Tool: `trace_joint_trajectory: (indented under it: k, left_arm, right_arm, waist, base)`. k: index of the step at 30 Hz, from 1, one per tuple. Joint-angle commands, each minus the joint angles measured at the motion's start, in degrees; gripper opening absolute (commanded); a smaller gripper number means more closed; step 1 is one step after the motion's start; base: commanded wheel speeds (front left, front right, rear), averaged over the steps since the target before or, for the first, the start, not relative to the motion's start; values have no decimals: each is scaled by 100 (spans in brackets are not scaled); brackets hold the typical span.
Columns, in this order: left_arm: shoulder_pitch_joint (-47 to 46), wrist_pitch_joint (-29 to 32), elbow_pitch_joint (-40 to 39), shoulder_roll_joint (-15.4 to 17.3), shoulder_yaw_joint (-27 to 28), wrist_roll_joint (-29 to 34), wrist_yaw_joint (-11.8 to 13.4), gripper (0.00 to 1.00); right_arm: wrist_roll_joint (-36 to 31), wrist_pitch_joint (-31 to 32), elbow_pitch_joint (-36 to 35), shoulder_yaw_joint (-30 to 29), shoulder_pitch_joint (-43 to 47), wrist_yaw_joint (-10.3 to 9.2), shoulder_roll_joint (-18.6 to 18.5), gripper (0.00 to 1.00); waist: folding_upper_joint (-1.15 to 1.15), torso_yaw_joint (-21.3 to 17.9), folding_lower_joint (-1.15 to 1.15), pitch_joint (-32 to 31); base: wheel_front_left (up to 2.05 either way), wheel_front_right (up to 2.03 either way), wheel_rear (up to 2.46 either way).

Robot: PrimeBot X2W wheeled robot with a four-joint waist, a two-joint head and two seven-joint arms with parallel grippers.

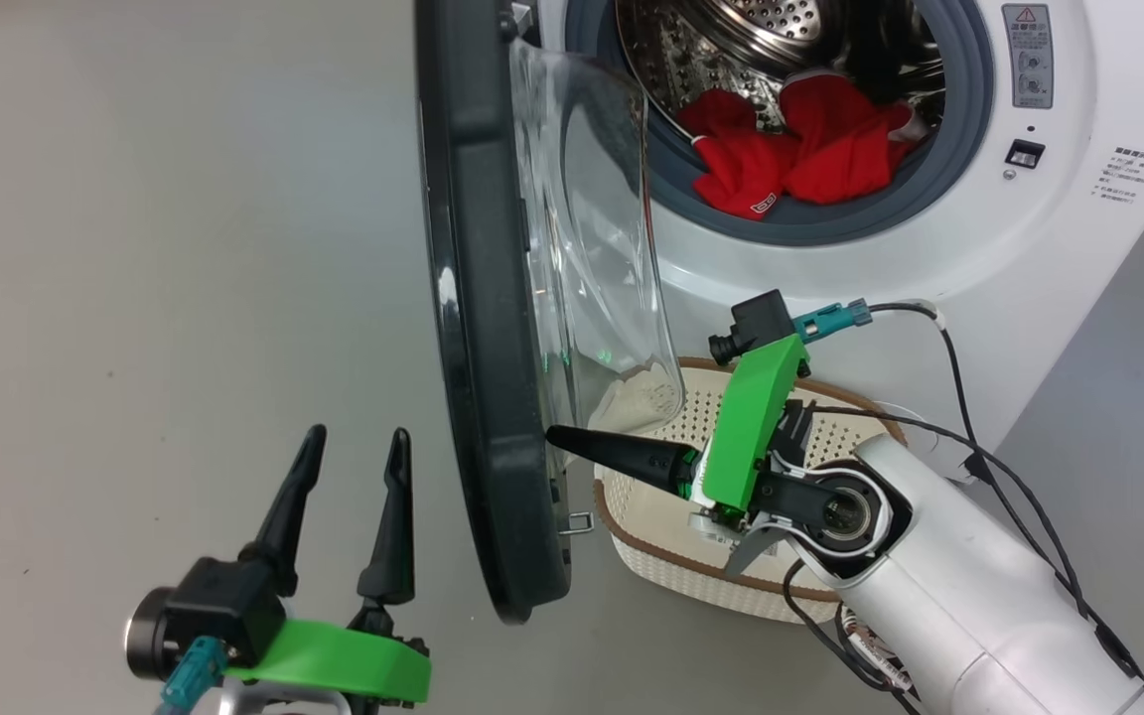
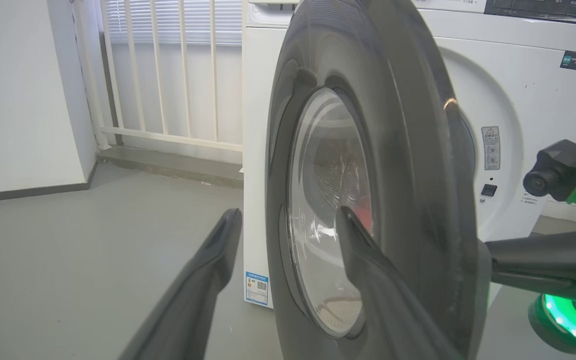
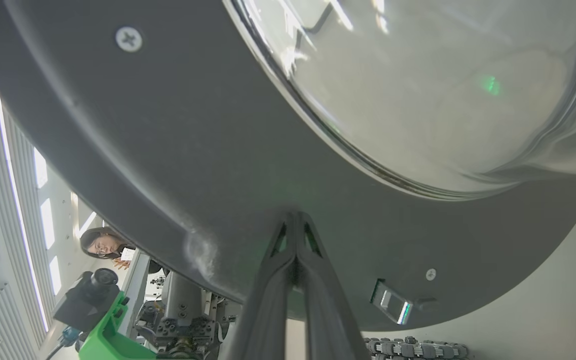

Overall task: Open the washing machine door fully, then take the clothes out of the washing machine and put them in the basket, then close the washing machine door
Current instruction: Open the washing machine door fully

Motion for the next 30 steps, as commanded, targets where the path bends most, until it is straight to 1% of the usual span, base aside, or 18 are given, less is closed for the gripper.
trace_joint_trajectory:
  k: [1, 10, 12, 13, 14, 15, 16, 17, 18, 21, 24, 27, 30]
  left_arm:
    - [-58, -14, -150, 107, 171, -47, 44, 100]
    - [-33, -57, -159, 114, 182, -100, 87, 100]
    - [-35, -62, -154, 124, 188, -121, 82, 100]
    - [-37, -66, -149, 128, 193, -135, 81, 100]
    - [-36, -71, -144, 127, 204, -155, 84, 100]
    - [-32, -81, -135, 125, 217, -178, 99, 100]
    - [-32, -81, -135, 125, 217, -178, 99, 100]
    - [-26, -88, -134, 122, 223, -194, 107, 100]
    - [-19, -95, -134, 121, 228, -204, 115, 100]
    - [11, -139, -154, 115, 265, -228, 158, 100]
    - [56, -172, -164, 97, 306, -298, 218, 100]
    - [93, -193, -169, 111, 303, -281, 243, 100]
    - [127, -215, -187, 142, 303, -258, 247, 100]
  right_arm:
    - [108, -38, -145, 77, -66, 45, 174, 0]
    - [134, -154, -174, 117, -113, 45, 174, 0]
    - [128, -213, -259, 95, -95, 45, 156, 48]
    - [99, -257, -319, 92, -82, 45, 133, 100]
    - [41, -335, -392, 89, -67, 45, 102, 100]
    - [-123, -546, -570, 85, -20, 45, 35, 100]
    - [-123, -546, -570, 85, -20, 45, 35, 100]
    - [-262, -695, -661, 94, 4, 45, -15, 100]
    - [-454, -878, -743, 117, 26, 45, -79, 100]
    - [-1315, -1560, -936, 290, 76, 45, -316, 100]
    - [-1947, -2160, -1034, 362, 222, 45, -417, 100]
    - [-2524, -2768, -1034, 295, 378, 45, -479, 100]
    - [-3122, -3387, -967, 106, 566, 45, -500, 100]
  waist:
    - [0, 9, 0, 17]
    - [0, -111, 0, 51]
    - [0, -151, 0, 53]
    - [0, -171, 0, 52]
    - [0, -191, 0, 51]
    - [0, -227, 0, 42]
    - [0, -227, 0, 42]
    - [0, -243, 0, 34]
    - [0, -257, 0, 25]
    - [0, -290, 0, -14]
    - [0, -306, 0, -65]
    - [0, -298, 0, -130]
    - [0, -271, 0, -179]
  base:
    - [0, 0, 0]
    - [0, 0, 0]
    - [0, 0, 0]
    - [0, 0, 0]
    - [0, 0, 0]
    - [0, 0, 0]
    - [0, 0, 0]
    - [0, 0, 0]
    - [0, 0, 0]
    - [0, 0, 0]
    - [0, 0, 0]
    - [0, 0, 0]
    - [0, 0, 0]
